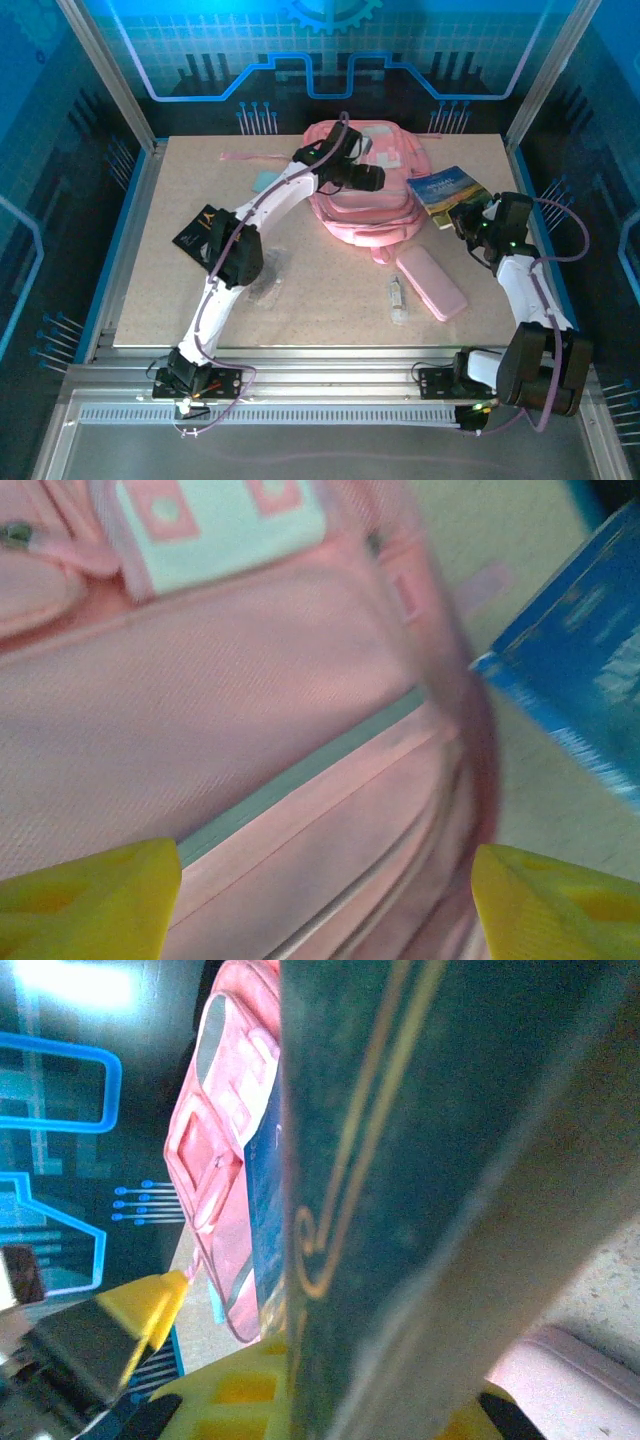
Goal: Pack the student bag
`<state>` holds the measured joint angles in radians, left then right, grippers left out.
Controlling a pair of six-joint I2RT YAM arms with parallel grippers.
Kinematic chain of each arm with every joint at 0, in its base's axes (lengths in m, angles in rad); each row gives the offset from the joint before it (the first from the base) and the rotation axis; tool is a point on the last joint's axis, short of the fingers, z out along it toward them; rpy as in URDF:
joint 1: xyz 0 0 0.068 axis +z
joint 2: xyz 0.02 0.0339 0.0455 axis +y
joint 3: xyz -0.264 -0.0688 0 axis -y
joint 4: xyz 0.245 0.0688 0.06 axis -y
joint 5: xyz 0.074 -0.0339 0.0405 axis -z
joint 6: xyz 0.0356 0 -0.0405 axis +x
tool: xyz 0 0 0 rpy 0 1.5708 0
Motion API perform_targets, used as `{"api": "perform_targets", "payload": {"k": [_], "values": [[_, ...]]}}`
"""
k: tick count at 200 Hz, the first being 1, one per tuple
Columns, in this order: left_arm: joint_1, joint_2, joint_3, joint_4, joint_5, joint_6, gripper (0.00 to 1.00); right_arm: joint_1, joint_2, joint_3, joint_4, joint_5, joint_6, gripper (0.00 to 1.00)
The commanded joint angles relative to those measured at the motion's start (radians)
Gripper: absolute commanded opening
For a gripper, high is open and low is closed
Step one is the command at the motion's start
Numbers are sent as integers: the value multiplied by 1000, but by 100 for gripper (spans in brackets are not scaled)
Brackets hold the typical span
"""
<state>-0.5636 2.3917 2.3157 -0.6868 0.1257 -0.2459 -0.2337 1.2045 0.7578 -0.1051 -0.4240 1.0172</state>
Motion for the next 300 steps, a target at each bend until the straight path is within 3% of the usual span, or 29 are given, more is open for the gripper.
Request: {"api": "perform_targets", "payload": {"k": [1,71,111,136,149,154,181,240,300], "values": [[-21,38,68,-212,-76,216,77,-13,-14,17,26,-131,-67,0],[-36,133,61,-265,-63,366,79,-13,28,-19,23,-154,-78,0],[-46,233,117,-283,-250,379,78,-13,24,-31,32,-163,-68,0],[-54,238,85,-212,-367,391,67,-13,12,-31,7,-169,-77,0],[-58,242,72,-183,-378,402,53,-13,5,-27,-13,-164,-88,0],[-58,245,72,-177,-381,399,43,-13,1,-27,-21,-161,-91,0],[-58,232,71,-177,-319,392,0,-13,-29,-26,-52,-150,-100,0],[-52,46,95,-179,-136,261,0,-79,-142,-2,-202,-133,-164,0],[4,-5,252,-184,41,50,0,-209,-208,74,-366,-123,-297,0]]}}
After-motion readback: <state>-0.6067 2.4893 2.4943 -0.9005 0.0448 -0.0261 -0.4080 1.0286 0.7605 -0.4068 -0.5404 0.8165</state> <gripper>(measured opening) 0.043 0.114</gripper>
